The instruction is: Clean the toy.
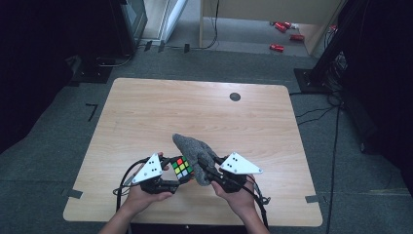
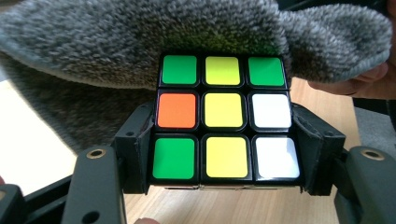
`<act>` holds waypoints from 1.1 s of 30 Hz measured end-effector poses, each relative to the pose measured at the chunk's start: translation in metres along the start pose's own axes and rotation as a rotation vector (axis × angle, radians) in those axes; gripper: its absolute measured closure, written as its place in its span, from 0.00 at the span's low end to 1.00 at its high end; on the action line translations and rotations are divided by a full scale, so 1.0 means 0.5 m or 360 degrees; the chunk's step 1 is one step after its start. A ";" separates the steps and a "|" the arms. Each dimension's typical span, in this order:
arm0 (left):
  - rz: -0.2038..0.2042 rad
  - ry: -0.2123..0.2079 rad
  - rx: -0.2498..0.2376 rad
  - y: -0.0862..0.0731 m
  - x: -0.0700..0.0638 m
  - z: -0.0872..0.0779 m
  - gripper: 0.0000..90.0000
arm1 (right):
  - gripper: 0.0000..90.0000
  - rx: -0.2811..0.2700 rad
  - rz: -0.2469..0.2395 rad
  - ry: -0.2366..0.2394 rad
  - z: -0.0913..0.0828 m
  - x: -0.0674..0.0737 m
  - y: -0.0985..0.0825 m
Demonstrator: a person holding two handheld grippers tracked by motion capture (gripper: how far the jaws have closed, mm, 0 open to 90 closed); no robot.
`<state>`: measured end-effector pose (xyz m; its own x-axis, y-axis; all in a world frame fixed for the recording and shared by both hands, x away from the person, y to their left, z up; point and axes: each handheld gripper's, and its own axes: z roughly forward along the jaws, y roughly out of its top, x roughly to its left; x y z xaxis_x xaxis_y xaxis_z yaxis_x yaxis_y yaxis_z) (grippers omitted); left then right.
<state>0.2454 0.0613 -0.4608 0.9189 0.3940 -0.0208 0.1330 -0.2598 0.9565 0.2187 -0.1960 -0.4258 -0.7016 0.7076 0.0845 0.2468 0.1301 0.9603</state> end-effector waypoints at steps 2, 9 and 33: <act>-0.0033 -0.0017 -0.0017 0.000 0.003 -0.004 0.39 | 0.79 0.0034 0.0007 0.0000 0.005 -0.008 -0.009; -0.0088 -0.0005 -0.0029 -0.002 0.012 -0.006 0.39 | 0.80 0.0101 0.0022 -0.0055 0.010 -0.022 -0.019; -0.0132 -0.0004 -0.0039 0.000 0.022 -0.014 0.39 | 0.80 0.0112 -0.0141 -0.0174 0.017 0.007 -0.014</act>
<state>0.2531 0.0717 -0.4588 0.9059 0.4112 -0.1010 0.1998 -0.2047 0.9582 0.2202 -0.1887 -0.4347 -0.6468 0.7620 -0.0327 0.2363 0.2410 0.9413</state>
